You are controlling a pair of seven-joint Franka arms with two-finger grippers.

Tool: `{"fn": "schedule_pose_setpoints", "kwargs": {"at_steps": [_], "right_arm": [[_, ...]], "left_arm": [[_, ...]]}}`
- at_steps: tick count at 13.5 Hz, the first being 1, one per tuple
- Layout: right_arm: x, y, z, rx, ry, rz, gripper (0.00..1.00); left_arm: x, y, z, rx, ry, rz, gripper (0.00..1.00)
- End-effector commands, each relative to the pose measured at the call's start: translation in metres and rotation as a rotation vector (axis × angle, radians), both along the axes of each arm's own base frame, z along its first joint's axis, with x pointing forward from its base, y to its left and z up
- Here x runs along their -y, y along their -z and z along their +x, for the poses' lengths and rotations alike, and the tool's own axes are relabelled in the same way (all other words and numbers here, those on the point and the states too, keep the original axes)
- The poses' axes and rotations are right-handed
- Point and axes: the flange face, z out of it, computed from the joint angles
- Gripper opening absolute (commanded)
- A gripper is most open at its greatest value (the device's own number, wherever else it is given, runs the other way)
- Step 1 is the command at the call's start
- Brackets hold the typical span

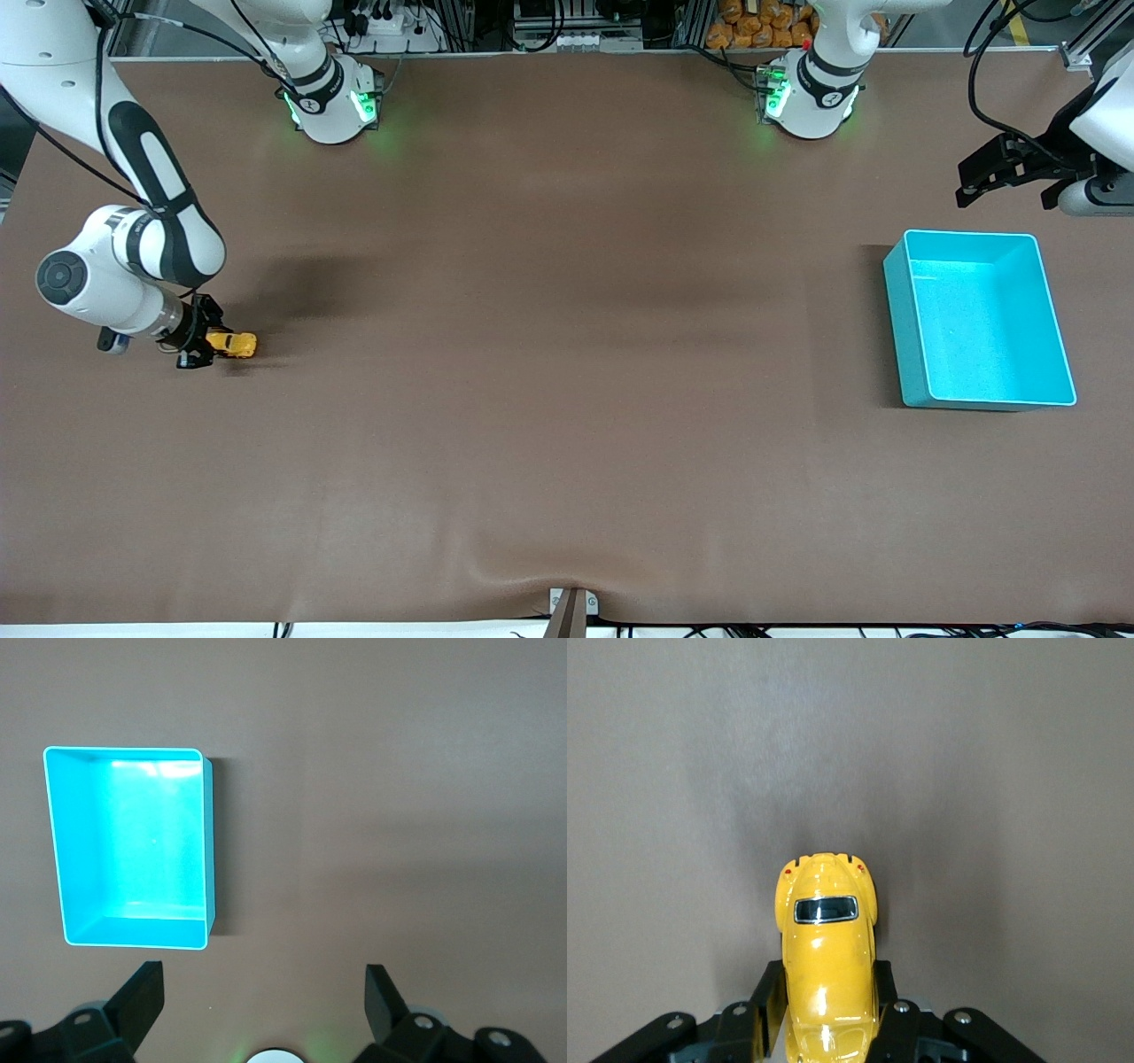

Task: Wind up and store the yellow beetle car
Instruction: 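Press the car down and drag it backward with the right gripper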

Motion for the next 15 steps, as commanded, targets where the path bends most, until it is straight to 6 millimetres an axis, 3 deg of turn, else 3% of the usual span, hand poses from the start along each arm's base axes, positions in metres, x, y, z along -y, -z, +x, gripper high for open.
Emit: {"fn": "schedule_pose_setpoints", "kwargs": {"at_steps": [1, 6, 7, 15], "right_arm": [[0.028, 0.028, -0.007, -0.027, -0.032, -0.001, 0.2], [0.047, 0.033, -0.007, -0.012, -0.066, -0.004, 0.2], [0.059, 0.036, -0.01, -0.013, -0.07, -0.003, 0.19], [0.095, 0.031, -0.015, -0.004, -0.067, -0.019, 0.16]], "left_arm": [[-0.001, -0.008, -0.005, 0.018, 0.007, -0.024, 1.0], [-0.001, -0.008, -0.005, 0.018, 0.007, -0.024, 1.0], [-0.001, -0.008, -0.004, 0.018, 0.006, -0.024, 1.0], [-0.002, -0.008, -0.004, 0.018, 0.006, -0.022, 1.0]]}}
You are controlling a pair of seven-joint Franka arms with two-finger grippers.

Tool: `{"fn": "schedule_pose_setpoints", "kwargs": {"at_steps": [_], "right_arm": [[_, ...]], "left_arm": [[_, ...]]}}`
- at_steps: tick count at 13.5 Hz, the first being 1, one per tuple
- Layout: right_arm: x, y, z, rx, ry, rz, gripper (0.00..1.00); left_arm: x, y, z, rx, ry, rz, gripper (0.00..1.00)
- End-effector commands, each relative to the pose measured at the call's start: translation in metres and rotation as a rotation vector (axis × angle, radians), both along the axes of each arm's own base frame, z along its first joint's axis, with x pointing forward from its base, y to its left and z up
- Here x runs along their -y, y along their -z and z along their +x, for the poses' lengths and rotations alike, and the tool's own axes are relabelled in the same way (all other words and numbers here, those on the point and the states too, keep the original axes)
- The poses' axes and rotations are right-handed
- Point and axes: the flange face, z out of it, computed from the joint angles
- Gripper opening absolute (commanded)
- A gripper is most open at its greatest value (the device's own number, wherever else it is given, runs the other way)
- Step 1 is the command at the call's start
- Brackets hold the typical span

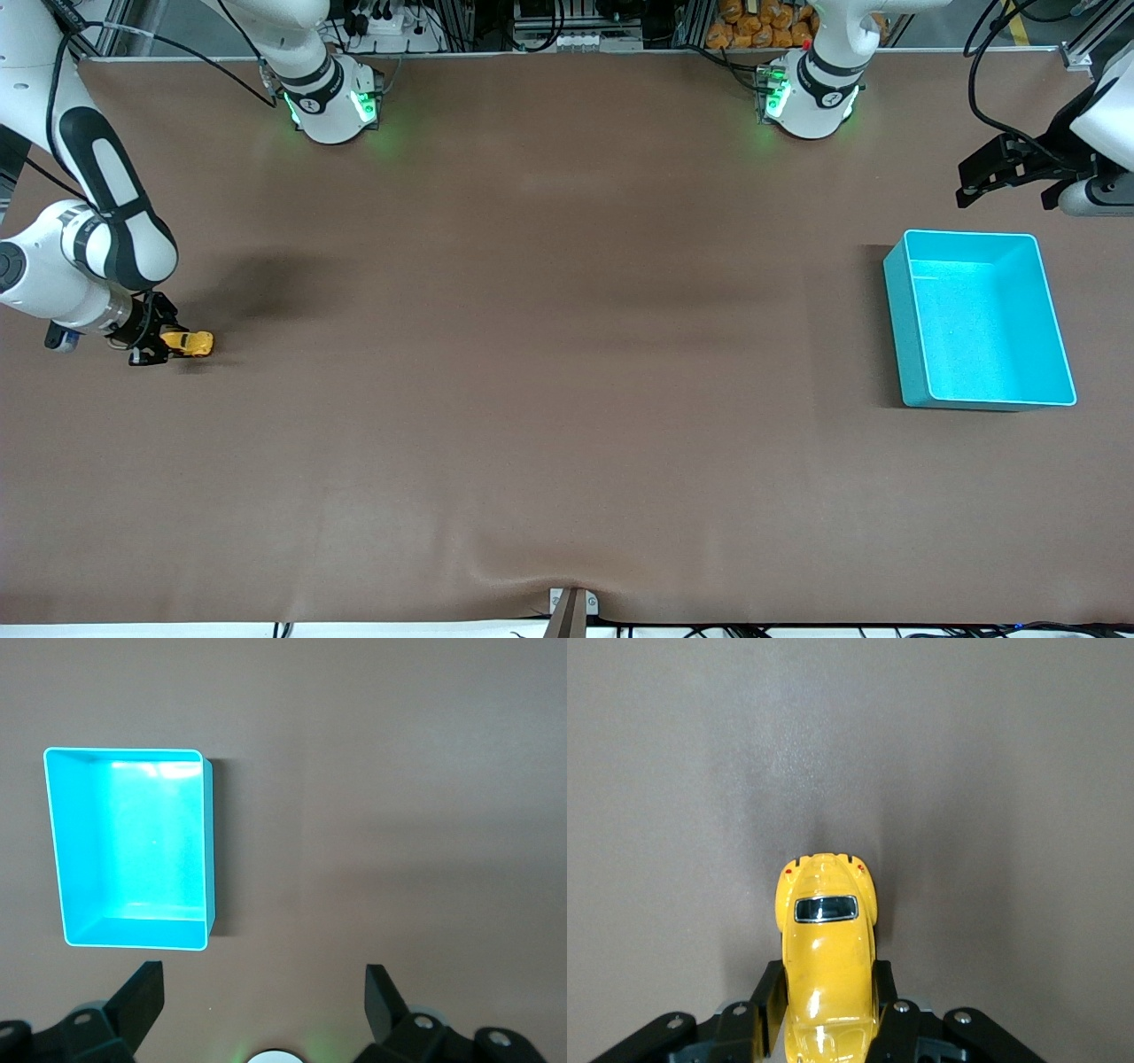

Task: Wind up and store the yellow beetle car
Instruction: 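Press the car down and drag it backward with the right gripper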

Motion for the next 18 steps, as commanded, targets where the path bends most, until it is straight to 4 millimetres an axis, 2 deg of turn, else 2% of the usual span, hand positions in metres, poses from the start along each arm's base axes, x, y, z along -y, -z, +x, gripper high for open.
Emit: {"fn": "schedule_pose_setpoints", "kwargs": {"at_steps": [1, 7, 16, 17, 18], "right_arm": [[0.021, 0.031, -0.008, -0.033, -0.011, -0.01, 0.16], [0.031, 0.035, -0.008, -0.034, -0.008, -0.018, 0.16], [0.032, 0.029, -0.003, -0.03, -0.012, -0.021, 0.2], [0.032, 0.027, -0.001, -0.026, -0.013, -0.023, 0.21], [0.032, 0.024, 0.001, -0.023, -0.019, -0.024, 0.38]], "left_arm": [[-0.001, -0.008, -0.005, 0.016, 0.007, -0.024, 1.0], [-0.001, -0.008, -0.005, 0.016, 0.006, -0.024, 1.0], [-0.002, -0.008, -0.005, 0.016, 0.006, -0.022, 1.0], [-0.001, -0.008, -0.005, 0.016, 0.006, -0.024, 1.0], [-0.002, -0.008, -0.005, 0.016, 0.006, -0.022, 1.0]]}}
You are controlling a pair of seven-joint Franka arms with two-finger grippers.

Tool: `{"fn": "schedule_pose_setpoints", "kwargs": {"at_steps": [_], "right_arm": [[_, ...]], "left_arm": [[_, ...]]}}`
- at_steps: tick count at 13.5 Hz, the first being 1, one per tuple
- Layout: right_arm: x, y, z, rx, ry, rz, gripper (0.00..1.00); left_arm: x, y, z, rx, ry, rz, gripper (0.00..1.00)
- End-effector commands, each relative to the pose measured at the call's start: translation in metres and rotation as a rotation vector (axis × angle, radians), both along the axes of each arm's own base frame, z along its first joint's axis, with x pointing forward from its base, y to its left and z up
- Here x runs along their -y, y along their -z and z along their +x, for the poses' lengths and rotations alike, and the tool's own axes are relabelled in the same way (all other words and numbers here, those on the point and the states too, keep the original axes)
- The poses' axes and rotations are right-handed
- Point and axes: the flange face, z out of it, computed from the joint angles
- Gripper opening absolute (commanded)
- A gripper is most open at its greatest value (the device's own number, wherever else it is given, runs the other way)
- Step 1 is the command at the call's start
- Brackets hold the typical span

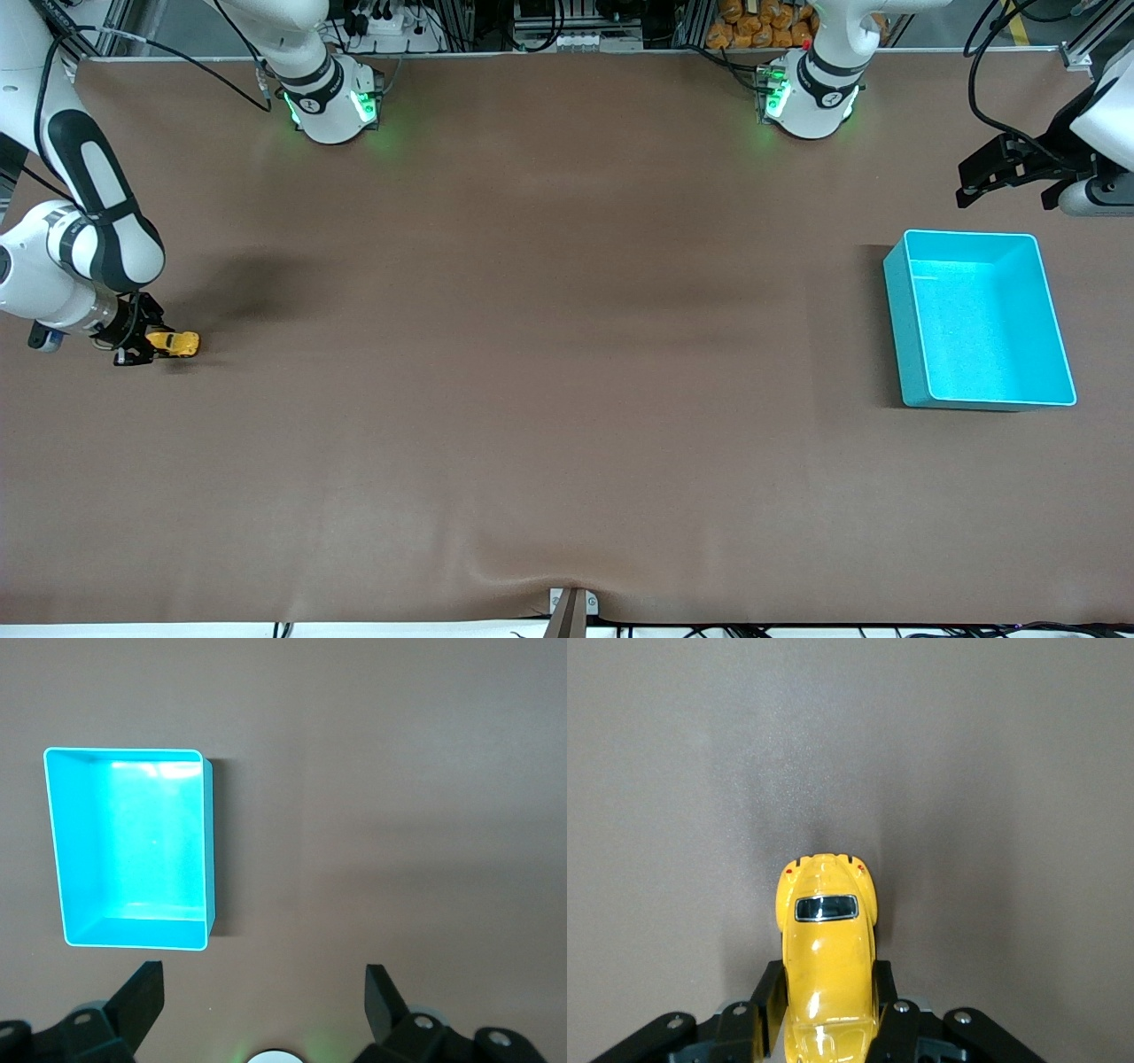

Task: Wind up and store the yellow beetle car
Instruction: 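Press the car down and drag it backward with the right gripper, then open the right gripper to release the wound car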

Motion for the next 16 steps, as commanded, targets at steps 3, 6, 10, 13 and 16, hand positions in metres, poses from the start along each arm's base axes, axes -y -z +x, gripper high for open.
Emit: {"fn": "schedule_pose_setpoints", "kwargs": {"at_steps": [3, 6, 10, 13, 16], "right_arm": [[0.017, -0.006, 0.016, -0.064, -0.019, 0.004, 1.0], [0.009, -0.076, 0.042, -0.13, -0.012, 0.032, 1.0], [0.01, -0.193, 0.061, -0.158, 0.018, 0.098, 1.0], [-0.001, -0.232, 0.074, -0.126, -0.01, 0.091, 1.0], [-0.007, -0.249, 0.071, -0.129, -0.098, 0.098, 1.0]], "left_arm": [[-0.002, -0.008, -0.005, 0.016, 0.006, -0.022, 1.0], [-0.002, -0.008, -0.005, 0.016, 0.006, -0.022, 1.0], [-0.001, -0.008, -0.005, 0.016, 0.006, -0.024, 1.0], [-0.002, -0.008, -0.005, 0.016, 0.006, -0.022, 1.0], [-0.002, -0.008, -0.005, 0.016, 0.006, -0.022, 1.0]]}}
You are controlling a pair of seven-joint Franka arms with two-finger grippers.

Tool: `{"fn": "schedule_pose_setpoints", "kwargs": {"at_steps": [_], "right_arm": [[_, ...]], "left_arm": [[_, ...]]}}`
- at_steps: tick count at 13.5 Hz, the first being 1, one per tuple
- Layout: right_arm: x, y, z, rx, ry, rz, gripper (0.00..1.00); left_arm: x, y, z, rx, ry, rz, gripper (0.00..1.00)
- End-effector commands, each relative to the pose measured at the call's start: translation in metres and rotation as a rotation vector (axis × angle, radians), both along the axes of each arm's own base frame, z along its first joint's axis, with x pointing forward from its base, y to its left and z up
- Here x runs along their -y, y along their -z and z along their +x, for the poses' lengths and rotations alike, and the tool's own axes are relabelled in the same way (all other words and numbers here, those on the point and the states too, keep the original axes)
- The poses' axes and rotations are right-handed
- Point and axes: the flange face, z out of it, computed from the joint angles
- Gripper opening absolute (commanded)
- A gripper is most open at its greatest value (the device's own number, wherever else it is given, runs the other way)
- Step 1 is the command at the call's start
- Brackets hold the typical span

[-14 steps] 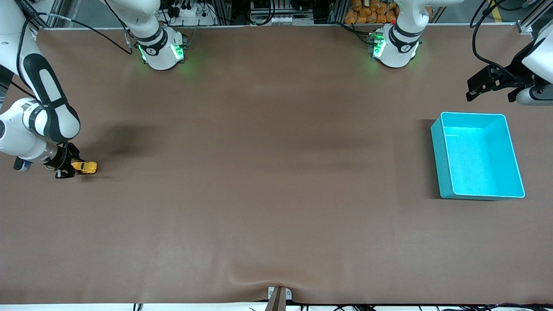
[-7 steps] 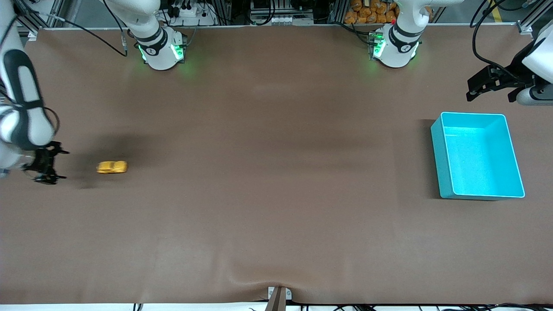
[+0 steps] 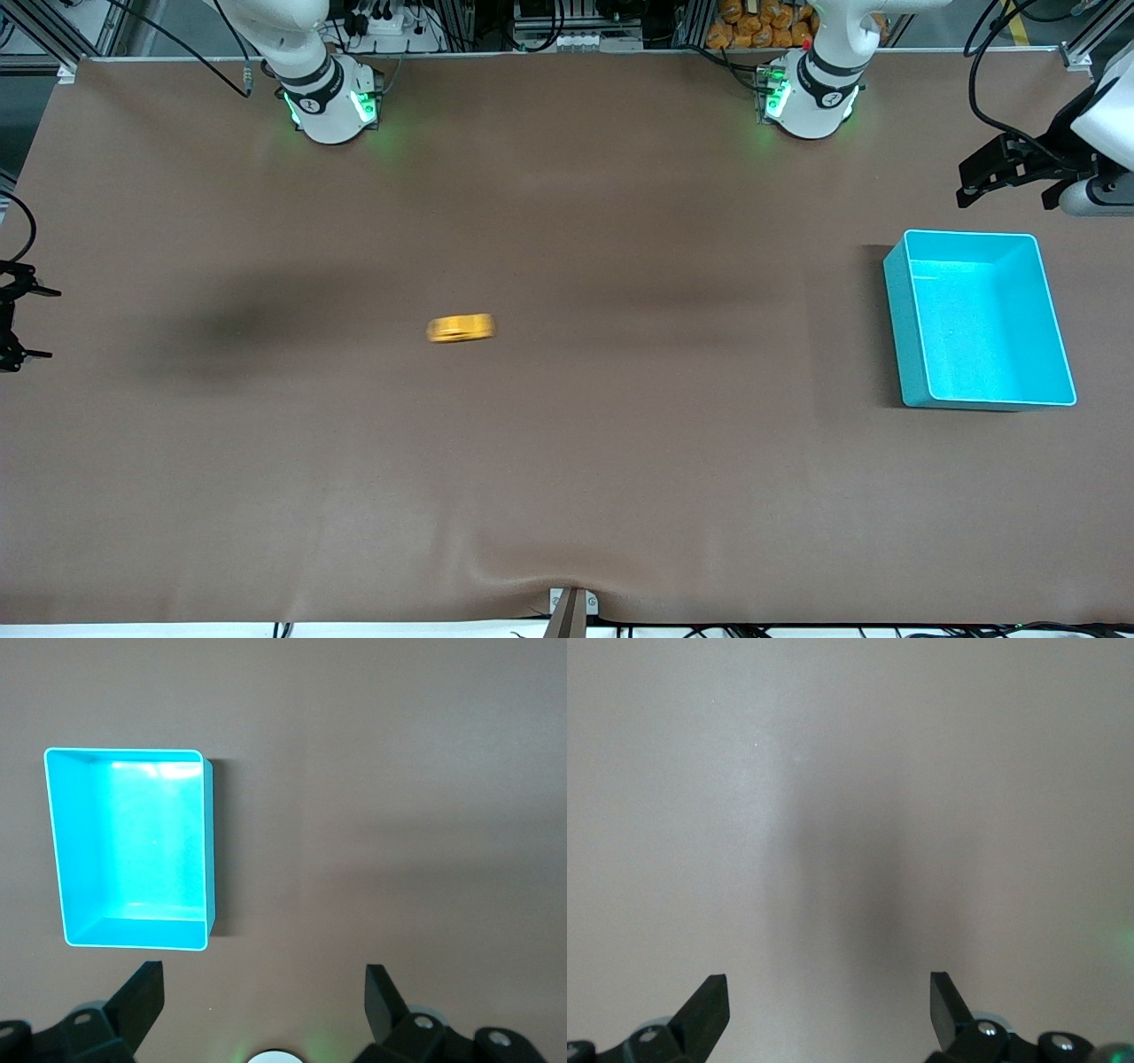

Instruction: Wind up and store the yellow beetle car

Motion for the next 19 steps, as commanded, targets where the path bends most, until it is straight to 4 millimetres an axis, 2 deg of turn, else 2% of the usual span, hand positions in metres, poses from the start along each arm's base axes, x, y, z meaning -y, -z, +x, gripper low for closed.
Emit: {"fn": "schedule_pose_setpoints", "kwargs": {"at_steps": [1, 3, 6, 9, 13, 15, 17, 19], "right_arm": [[-0.013, -0.014, 0.005, 0.007, -0.103, 0.019, 1.0], [-0.03, -0.024, 0.008, 0.015, -0.206, 0.017, 1.0], [-0.045, -0.042, 0.008, 0.033, -0.38, 0.021, 1.0], [-0.062, -0.058, 0.004, 0.029, -0.633, 0.063, 1.0], [-0.123, -0.08, 0.005, 0.017, -0.968, 0.113, 1.0], [-0.129, -0.088, 0.001, 0.018, -1.071, 0.138, 1.0], [-0.129, -0.09, -0.002, 0.031, -1.076, 0.172, 1.0], [-0.132, -0.102, 0.001, 0.084, -1.072, 0.191, 1.0]], "left_arm": [[-0.001, -0.007, -0.005, 0.015, 0.006, -0.022, 1.0], [-0.001, -0.007, -0.005, 0.015, 0.006, -0.022, 1.0], [-0.001, -0.007, -0.005, 0.015, 0.006, -0.022, 1.0], [-0.001, -0.007, -0.005, 0.015, 0.006, -0.022, 1.0], [-0.001, -0.004, -0.003, 0.008, 0.006, -0.022, 1.0], [-0.001, -0.002, -0.002, 0.003, 0.002, -0.021, 1.0], [-0.001, 0.005, -0.001, -0.018, -0.005, -0.019, 1.0], [-0.007, 0.018, 0.004, -0.054, -0.025, -0.015, 1.0]]}}
